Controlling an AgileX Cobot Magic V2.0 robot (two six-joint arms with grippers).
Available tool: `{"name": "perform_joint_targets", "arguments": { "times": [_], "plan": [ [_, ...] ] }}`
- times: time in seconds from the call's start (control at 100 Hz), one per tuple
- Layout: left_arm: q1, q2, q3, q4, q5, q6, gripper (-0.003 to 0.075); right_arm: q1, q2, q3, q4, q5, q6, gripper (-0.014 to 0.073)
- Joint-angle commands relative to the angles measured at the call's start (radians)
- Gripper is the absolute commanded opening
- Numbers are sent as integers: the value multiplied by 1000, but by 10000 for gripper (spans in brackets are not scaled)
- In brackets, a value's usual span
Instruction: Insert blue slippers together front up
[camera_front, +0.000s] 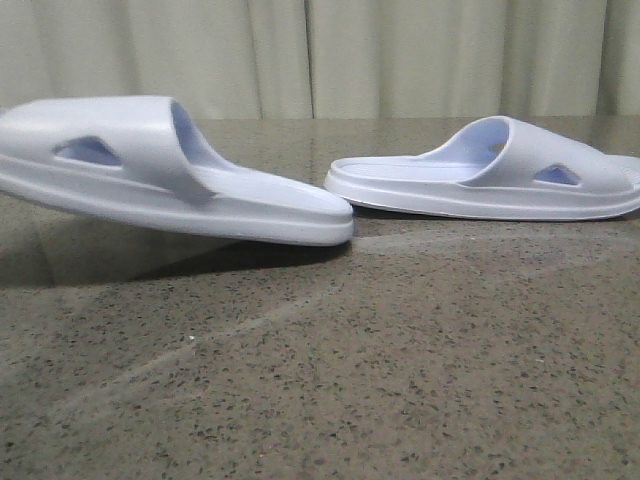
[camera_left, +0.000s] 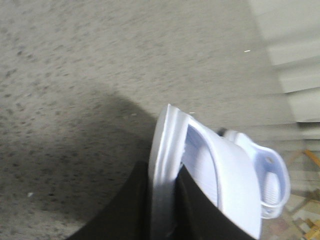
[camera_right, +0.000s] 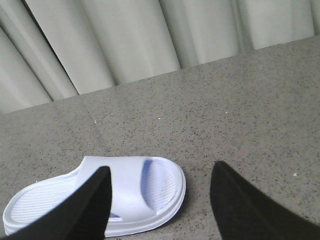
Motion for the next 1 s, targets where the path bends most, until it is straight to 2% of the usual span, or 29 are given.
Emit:
{"name": "perform_joint_targets", "arguments": {
  "times": [0.0,0.26,0.43,0.76,0.99],
  "plan": [
    [7,-78,-26,-43,6,3,16,-7,10,-36,-1,-94,-5,372],
    [18,-190,-26,-99,68,3,16,-7,10,-36,6,-124,-5,372],
    [18,-196,-26,-99,79,3,16,-9,69,-36,125,-159,-5,372],
    [18,-196,-26,-90,81,3,16,-9,348,-36,389,-281,-5,372],
    [18,-196,-26,-86,79,3,16,-9,474,-84,415,-291,-5,372]
  ]
}}
